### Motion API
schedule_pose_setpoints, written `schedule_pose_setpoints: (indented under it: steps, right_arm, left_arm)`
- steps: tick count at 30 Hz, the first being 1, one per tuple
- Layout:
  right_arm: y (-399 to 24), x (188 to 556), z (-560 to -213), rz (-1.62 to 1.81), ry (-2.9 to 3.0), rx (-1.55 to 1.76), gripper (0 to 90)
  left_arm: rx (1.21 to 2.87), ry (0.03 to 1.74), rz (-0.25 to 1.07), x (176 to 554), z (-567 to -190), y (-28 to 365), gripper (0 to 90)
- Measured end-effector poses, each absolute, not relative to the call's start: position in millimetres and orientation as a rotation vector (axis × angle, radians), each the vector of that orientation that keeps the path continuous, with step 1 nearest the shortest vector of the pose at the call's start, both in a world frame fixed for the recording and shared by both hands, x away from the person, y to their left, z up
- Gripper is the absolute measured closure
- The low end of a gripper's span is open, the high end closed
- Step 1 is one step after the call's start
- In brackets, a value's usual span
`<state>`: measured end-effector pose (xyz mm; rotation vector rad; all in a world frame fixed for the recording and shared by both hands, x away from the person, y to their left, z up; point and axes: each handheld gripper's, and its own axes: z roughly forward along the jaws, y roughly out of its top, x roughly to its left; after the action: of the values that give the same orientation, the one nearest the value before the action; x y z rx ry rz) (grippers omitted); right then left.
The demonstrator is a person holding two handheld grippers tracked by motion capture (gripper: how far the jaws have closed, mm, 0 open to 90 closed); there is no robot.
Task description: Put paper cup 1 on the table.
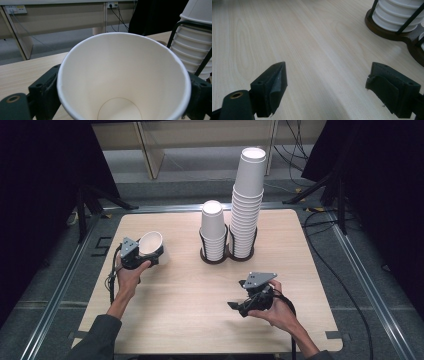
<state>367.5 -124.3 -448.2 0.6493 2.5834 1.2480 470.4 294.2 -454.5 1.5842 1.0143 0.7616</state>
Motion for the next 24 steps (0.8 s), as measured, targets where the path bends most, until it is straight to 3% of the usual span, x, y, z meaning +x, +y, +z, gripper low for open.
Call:
schedule_pose_setpoints:
  steps: [18,24]
  right_arm:
    - [-126,367,-448,1.262,2.589,0.645,16.1]
    - [-128,367,-448,1.258,2.578,0.643,16.1]
  left_arm:
    - [1.659,0.975,0.784,482,-470,280,7.1]
    - [1.67,0.964,0.764,482,-480,282,11.3]
